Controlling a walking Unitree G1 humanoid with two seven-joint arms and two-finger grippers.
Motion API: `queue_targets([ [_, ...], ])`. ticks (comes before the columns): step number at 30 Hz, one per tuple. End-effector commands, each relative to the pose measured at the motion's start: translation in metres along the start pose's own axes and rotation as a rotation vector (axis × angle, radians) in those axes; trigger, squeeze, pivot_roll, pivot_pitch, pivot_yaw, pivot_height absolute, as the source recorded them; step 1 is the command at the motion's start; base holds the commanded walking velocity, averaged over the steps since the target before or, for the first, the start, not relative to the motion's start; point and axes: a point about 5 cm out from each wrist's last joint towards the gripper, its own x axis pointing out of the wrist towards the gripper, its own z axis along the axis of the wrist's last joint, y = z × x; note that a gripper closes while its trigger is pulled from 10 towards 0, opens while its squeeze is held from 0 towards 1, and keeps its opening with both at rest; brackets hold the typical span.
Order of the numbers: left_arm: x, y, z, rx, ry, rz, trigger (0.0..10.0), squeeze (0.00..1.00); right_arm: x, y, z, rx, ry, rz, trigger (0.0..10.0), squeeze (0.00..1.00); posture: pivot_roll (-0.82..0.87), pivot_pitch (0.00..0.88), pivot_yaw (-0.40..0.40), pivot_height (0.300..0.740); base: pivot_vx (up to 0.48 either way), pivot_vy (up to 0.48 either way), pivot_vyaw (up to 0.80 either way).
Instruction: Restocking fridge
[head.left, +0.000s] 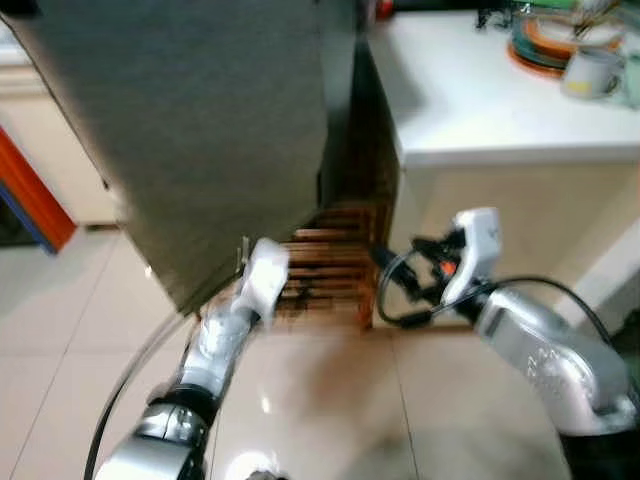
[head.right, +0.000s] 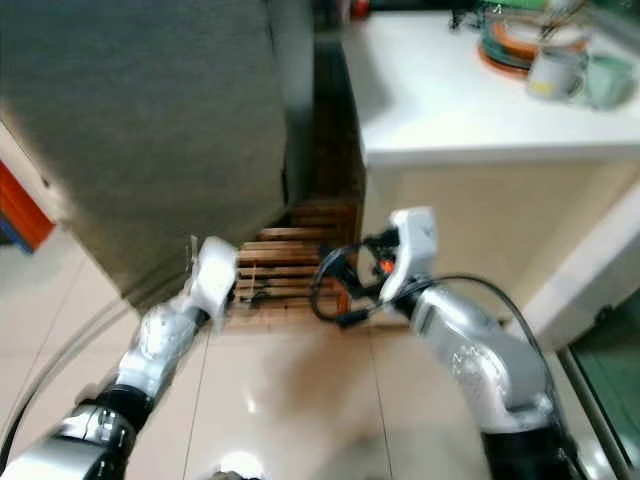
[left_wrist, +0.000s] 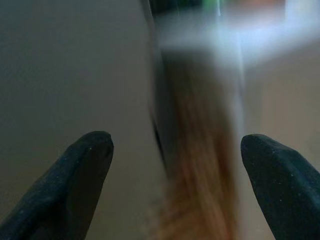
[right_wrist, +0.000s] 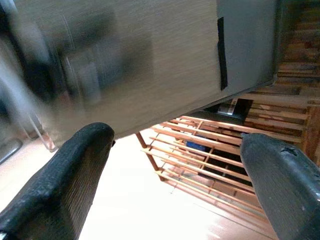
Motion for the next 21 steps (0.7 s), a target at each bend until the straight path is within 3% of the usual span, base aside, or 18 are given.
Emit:
queue_targets([
  [1,-0.011,0.008,-0.016,-0.031,0.066,0.103,10.0,0.0,0.001,-0.004,-0.004,-0.018,0.001,-0.034,10.0,0.03,-0.25,0.0,0.076,0.74,0.281,0.386,0.71],
  [6,-0.001,0.028,0.008,0.019,-0.007,0.202,10.0,0.0,0.006,0.002,-0.017,-0.029,0.061,-0.015,10.0,0.01,-0.24,0.0,0.064,0.74,0.285,0.387,0.52],
  [8,0.0,0.039,0.017,0.017,0.011,0.254,10.0,0.0,0.008,0.004,-0.021,-0.029,0.062,-0.007,10.0,0.0,-0.25,0.0,0.061,0.74,0.287,0.386,0.0],
  [16,-0.005,0.067,0.008,0.016,0.098,0.385,10.0,0.0,0.005,0.0,-0.023,-0.024,0.061,-0.02,10.0,0.0,-0.25,0.0,0.063,0.74,0.285,0.386,0.0],
  [18,-0.004,0.064,0.008,0.017,0.098,0.369,10.0,0.0,0.005,0.0,-0.024,-0.026,0.063,-0.021,10.0,0.0,-0.25,0.0,0.063,0.74,0.251,0.409,0.0],
  [21,0.0,0.035,0.014,0.007,0.068,0.251,10.0,0.0,0.006,0.0,-0.026,-0.045,0.067,-0.034,10.0,0.0,-0.25,0.0,0.064,0.74,0.0,0.0,0.0],
])
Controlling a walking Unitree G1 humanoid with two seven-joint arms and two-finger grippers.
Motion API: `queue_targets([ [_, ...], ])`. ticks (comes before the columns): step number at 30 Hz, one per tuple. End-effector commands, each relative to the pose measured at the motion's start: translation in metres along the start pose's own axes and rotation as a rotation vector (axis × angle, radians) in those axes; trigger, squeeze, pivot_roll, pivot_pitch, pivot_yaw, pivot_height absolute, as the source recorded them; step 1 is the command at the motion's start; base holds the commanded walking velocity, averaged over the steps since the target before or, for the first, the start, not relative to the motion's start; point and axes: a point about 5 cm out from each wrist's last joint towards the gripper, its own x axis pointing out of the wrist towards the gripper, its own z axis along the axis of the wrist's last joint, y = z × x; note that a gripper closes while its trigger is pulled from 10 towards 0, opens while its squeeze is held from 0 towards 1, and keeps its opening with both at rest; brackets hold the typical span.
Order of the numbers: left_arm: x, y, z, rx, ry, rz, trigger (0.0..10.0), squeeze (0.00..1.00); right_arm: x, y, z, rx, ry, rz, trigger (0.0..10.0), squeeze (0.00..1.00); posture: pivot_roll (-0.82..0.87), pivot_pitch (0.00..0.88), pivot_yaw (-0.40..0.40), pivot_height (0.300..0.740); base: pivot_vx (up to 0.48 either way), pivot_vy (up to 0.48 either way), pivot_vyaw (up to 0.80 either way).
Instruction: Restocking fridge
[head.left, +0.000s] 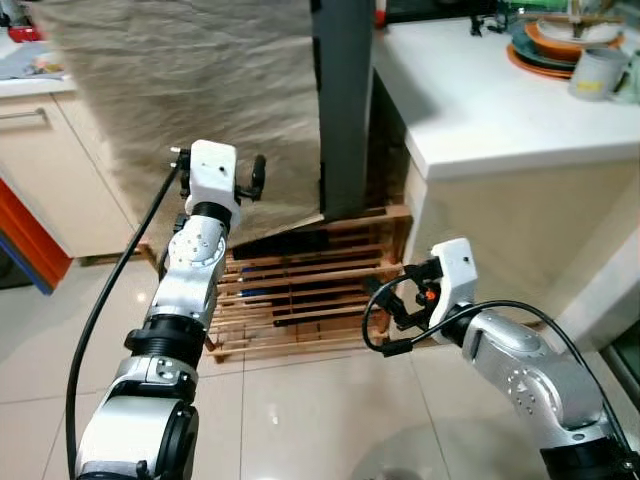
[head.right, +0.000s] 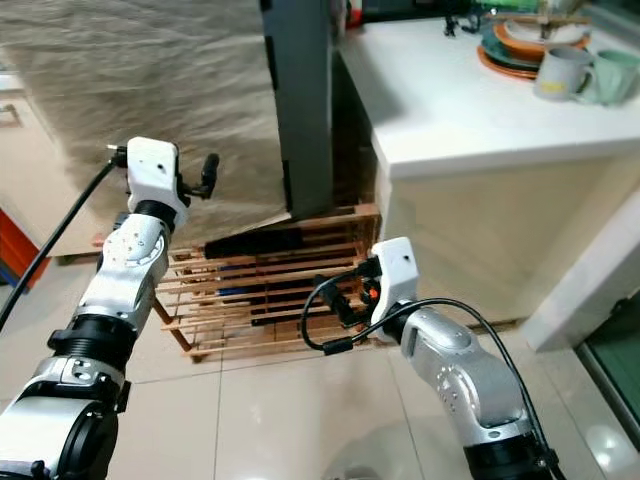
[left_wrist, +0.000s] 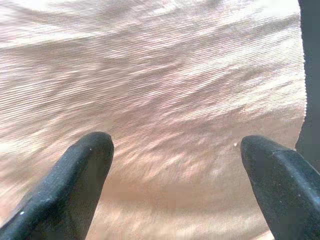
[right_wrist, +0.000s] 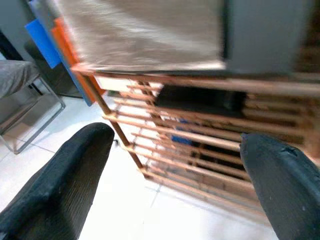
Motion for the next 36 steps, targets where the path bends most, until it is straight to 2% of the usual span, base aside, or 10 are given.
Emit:
queue_targets([
  [1,-0.01,-0.015,-0.005,-0.024,0.012,-0.079,10.0,0.0,0.004,0.005,0.001,-0.03,-0.015,-0.004,10.0,0.0,-0.26,0.0,0.067,0.74,0.0,0.0,0.0],
  [5,-0.019,-0.038,-0.005,-0.039,-0.006,-0.168,10.0,0.0,0.003,-0.003,0.006,-0.056,-0.057,-0.08,10.0,0.01,-0.26,0.0,0.067,0.74,0.0,0.0,0.0],
  [10,-0.026,-0.045,-0.01,-0.056,0.007,-0.188,10.0,0.0,0.003,-0.005,0.008,-0.092,-0.083,-0.12,10.0,0.02,-0.26,0.0,0.065,0.74,0.0,0.0,0.0],
  [17,-0.047,-0.016,-0.044,-0.184,0.217,0.063,10.0,0.0,0.003,-0.019,0.019,-0.05,-0.202,-0.301,10.0,0.01,-0.26,0.0,0.076,0.74,0.0,0.0,0.0],
  [18,-0.059,-0.006,-0.057,-0.182,0.281,0.12,10.0,0.0,-0.007,-0.036,0.023,-0.015,-0.271,-0.464,10.0,0.01,-0.26,0.0,0.072,0.74,0.0,0.0,0.0],
  [21,-0.069,0.001,-0.063,-0.144,0.299,0.108,10.0,0.0,-0.024,-0.053,0.02,0.008,-0.322,-0.628,10.0,0.01,-0.25,0.0,0.068,0.74,0.0,0.0,0.0],
  [24,-0.073,0.004,-0.062,-0.1,0.293,0.083,10.0,0.0,-0.034,-0.058,0.014,-0.017,-0.341,-0.692,10.0,0.01,-0.25,0.0,0.075,0.74,0.0,0.0,0.0],
  [26,-0.071,0.008,-0.05,0.013,0.229,0.046,10.0,0.0,-0.037,-0.056,0.01,-0.066,-0.368,-0.706,10.0,0.01,-0.25,0.0,0.083,0.74,0.0,0.0,0.0],
  [28,-0.066,0.006,-0.035,-0.004,0.187,0.008,10.0,0.0,-0.036,-0.051,0.008,-0.134,-0.405,-0.713,10.0,0.01,-0.24,0.0,0.079,0.74,0.0,0.0,0.0],
  [36,-0.07,-0.016,-0.019,-0.093,0.118,-0.103,10.0,0.0,-0.034,-0.048,0.011,-0.103,-0.501,-0.707,10.0,0.01,-0.24,0.0,0.081,0.74,0.0,0.0,0.0],
])
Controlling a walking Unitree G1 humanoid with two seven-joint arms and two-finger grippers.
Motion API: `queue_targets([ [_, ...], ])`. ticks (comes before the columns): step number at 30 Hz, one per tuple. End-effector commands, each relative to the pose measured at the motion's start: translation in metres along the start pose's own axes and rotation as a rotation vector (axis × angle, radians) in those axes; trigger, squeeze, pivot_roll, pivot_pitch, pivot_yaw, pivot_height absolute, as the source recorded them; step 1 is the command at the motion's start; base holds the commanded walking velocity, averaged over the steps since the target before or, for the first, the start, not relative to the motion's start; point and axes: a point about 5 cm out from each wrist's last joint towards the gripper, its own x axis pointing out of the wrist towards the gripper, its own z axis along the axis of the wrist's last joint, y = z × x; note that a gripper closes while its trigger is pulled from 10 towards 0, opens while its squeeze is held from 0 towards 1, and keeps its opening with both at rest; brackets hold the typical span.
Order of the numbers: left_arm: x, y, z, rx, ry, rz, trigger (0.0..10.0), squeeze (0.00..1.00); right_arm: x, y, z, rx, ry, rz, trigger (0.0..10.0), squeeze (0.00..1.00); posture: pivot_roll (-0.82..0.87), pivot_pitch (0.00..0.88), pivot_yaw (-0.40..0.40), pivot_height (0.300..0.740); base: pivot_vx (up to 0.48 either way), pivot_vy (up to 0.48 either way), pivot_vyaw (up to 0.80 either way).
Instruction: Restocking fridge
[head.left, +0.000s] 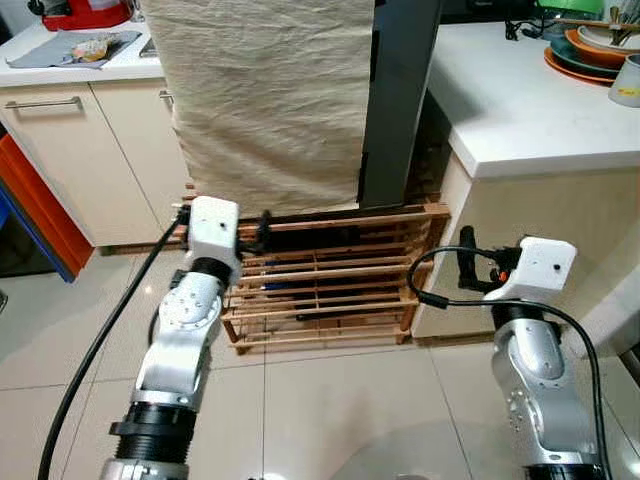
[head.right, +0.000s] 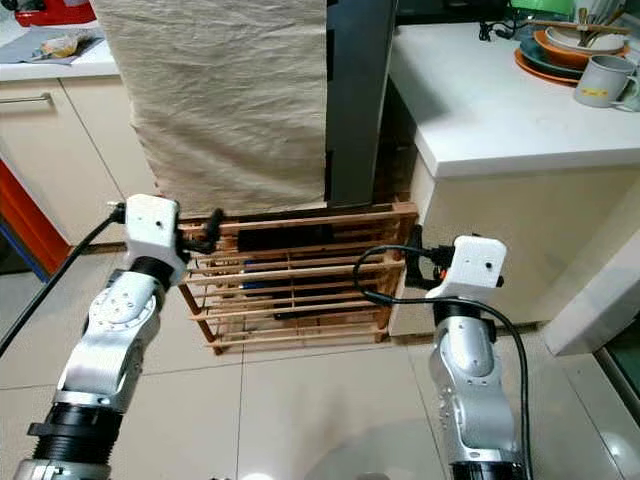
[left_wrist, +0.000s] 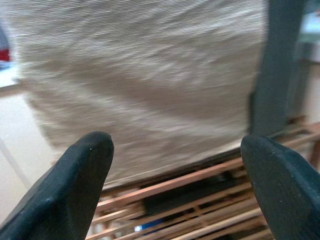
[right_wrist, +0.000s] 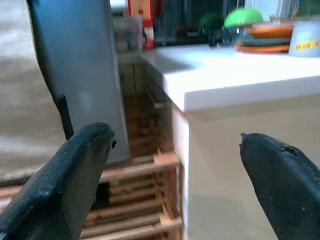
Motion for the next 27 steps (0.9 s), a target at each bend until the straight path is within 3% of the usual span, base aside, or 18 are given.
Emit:
queue_targets([
  [1,-0.004,0.001,-0.001,-0.022,-0.004,0.006,10.0,0.0,0.0,-0.005,-0.001,0.006,-0.022,-0.026,10.0,0.01,-0.23,0.0,0.077,0.74,0.0,0.0,0.0],
  [5,-0.008,0.011,-0.005,-0.042,-0.004,0.051,10.0,0.0,-0.001,-0.005,-0.006,0.02,-0.012,-0.023,10.0,0.02,-0.22,0.0,0.052,0.74,0.0,0.0,0.0],
  [10,-0.011,0.016,-0.009,-0.061,-0.004,0.075,10.0,0.0,0.003,0.006,-0.011,0.041,-0.001,0.019,10.0,0.02,-0.19,0.0,0.033,0.74,0.0,0.0,0.0],
  [16,-0.016,0.021,-0.025,-0.149,0.077,0.135,10.0,0.0,0.007,0.015,-0.013,0.055,0.005,0.038,10.0,0.01,-0.18,0.0,0.03,0.74,0.0,0.0,0.0],
  [21,-0.023,0.034,-0.049,-0.276,0.183,0.213,10.0,0.0,0.006,0.014,-0.016,0.038,0.018,0.043,10.0,0.01,-0.18,0.0,0.03,0.74,0.0,0.0,0.0],
  [27,-0.02,0.027,-0.038,-0.136,0.113,0.141,10.0,0.0,0.005,0.014,-0.017,0.003,0.027,0.076,10.0,0.01,-0.19,0.0,0.027,0.74,0.0,0.0,0.0],
])
